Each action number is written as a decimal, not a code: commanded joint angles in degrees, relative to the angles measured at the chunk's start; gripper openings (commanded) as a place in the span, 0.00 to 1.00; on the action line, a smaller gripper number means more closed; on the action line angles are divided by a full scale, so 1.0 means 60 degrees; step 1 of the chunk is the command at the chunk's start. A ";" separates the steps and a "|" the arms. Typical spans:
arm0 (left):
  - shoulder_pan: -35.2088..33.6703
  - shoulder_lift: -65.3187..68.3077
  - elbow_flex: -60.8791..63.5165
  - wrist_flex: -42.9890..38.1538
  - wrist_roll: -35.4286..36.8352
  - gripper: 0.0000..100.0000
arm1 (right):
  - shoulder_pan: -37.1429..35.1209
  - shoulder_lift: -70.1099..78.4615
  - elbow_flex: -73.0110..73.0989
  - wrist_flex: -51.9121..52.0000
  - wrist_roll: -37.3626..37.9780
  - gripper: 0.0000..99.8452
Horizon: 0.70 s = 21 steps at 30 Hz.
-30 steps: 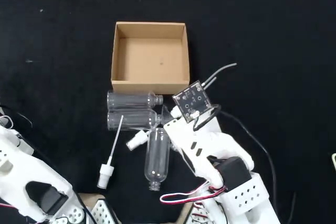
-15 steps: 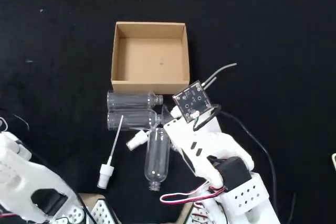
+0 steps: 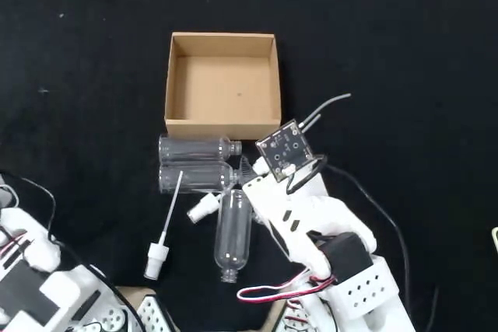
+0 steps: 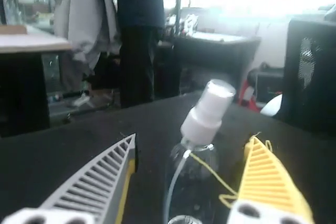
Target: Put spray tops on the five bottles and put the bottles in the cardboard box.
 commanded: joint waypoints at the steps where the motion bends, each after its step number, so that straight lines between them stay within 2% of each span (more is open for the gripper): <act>1: -0.0125 -0.0527 -0.0110 0.0791 -0.0308 0.30 | 0.0161 -0.0139 -0.0066 -0.0161 -0.0044 0.20; 8: -0.0081 0.0791 -0.2894 0.2945 -0.0908 0.30 | 0.0132 -0.0139 -0.0066 -0.0161 -0.0044 0.20; 21: 0.0359 0.3370 -0.4916 0.3033 -0.0821 0.30 | 0.0132 -0.0139 -0.0066 -0.0161 -0.0044 0.20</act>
